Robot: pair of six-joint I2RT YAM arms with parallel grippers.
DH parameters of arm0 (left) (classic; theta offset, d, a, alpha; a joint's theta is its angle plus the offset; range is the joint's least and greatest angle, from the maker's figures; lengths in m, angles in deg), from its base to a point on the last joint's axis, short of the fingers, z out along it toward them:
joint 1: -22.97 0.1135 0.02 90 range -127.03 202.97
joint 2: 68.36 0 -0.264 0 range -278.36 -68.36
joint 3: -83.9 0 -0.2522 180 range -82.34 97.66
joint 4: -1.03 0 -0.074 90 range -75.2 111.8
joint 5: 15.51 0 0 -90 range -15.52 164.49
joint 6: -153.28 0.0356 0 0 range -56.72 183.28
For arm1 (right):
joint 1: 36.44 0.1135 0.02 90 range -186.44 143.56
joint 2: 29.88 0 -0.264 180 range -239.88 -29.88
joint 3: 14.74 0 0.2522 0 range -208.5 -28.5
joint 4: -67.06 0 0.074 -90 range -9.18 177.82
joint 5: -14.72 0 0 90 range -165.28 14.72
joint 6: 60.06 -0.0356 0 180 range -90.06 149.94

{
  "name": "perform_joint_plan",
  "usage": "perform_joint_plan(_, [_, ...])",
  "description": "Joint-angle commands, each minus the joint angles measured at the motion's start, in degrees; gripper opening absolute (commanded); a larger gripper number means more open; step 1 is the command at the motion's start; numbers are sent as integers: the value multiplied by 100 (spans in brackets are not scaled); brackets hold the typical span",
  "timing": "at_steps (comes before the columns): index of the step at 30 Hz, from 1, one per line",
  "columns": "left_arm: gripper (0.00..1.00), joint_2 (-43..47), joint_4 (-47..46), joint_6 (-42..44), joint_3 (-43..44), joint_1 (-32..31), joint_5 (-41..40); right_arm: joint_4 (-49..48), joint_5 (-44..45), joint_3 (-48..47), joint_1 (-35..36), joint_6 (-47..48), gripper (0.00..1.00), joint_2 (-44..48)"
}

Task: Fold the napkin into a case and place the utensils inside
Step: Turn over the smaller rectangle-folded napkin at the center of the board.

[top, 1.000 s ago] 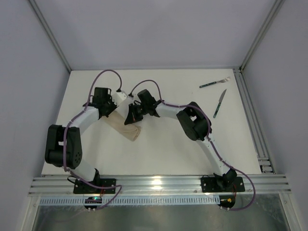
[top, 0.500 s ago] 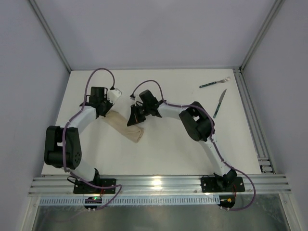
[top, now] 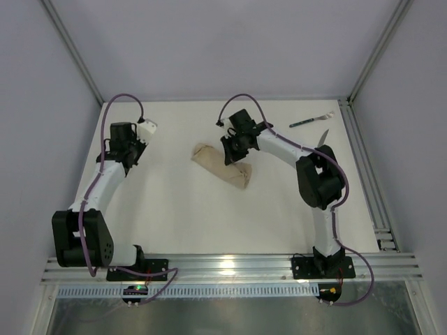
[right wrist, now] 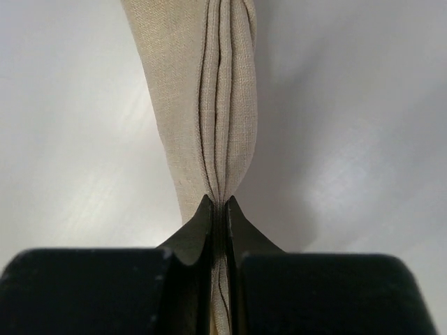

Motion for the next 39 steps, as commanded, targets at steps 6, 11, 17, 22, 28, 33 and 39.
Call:
perform_joint_plan(6, [23,370,156,139,-22,282,-171,1206,3704,-33,-342,1020,4,834])
perform_joint_plan(11, [25,484,130,183,-13,291,-197,803,6038,599,158,1485,4,1282])
perform_joint_plan(17, [25,519,174,174,22,309,-197,-146,7973,1433,1421,2040,4,1178])
perform_joint_plan(22, [26,598,165,174,14,344,-206,325,7782,1025,2312,1543,4,-399])
perform_joint_plan(28, [27,678,235,200,-48,353,-197,538,6964,714,3085,1022,4,-950])
perform_joint_plan(33, [29,722,279,121,-30,361,-48,696,6665,652,3402,863,4,-1116])
perform_joint_plan(39, [31,757,455,16,5,361,216,574,6208,915,3657,713,25,-934])
